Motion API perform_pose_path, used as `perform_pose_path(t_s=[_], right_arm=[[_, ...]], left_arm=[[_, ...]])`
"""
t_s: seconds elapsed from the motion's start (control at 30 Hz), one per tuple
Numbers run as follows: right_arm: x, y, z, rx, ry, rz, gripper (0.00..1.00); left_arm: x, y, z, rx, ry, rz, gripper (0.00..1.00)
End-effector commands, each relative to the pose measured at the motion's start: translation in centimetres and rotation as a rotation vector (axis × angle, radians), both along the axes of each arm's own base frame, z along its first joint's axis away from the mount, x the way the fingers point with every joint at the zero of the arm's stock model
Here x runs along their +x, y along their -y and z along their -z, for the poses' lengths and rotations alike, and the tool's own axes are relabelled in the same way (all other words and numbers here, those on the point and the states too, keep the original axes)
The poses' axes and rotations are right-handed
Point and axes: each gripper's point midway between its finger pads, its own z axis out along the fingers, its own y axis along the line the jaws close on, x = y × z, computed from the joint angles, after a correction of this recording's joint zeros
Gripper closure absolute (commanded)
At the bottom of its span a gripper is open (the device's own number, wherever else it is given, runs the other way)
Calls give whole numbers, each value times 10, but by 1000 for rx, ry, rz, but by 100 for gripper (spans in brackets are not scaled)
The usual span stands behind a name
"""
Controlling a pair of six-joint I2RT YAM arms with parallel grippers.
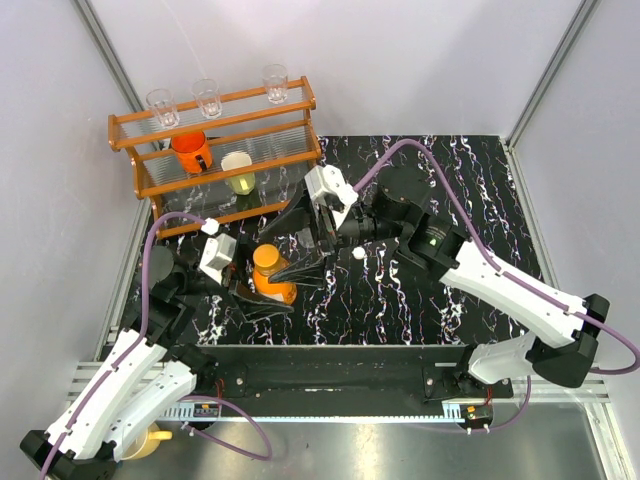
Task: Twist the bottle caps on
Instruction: Screw the bottle cap onto the plastic bottle.
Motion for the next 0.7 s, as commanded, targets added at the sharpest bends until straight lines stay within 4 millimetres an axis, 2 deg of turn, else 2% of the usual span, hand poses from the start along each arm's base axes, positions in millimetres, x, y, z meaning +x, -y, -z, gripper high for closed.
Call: perform_pose_path(t_s=[0.0,0.67], right_arm=[[-7,-1,-16,49,17,-37,20],[-7,-6,-20,48,-3,-60,43]], left_arm=[[2,-1,-18,-44,68,-22,83],[3,-1,-14,-42,58,-24,83]])
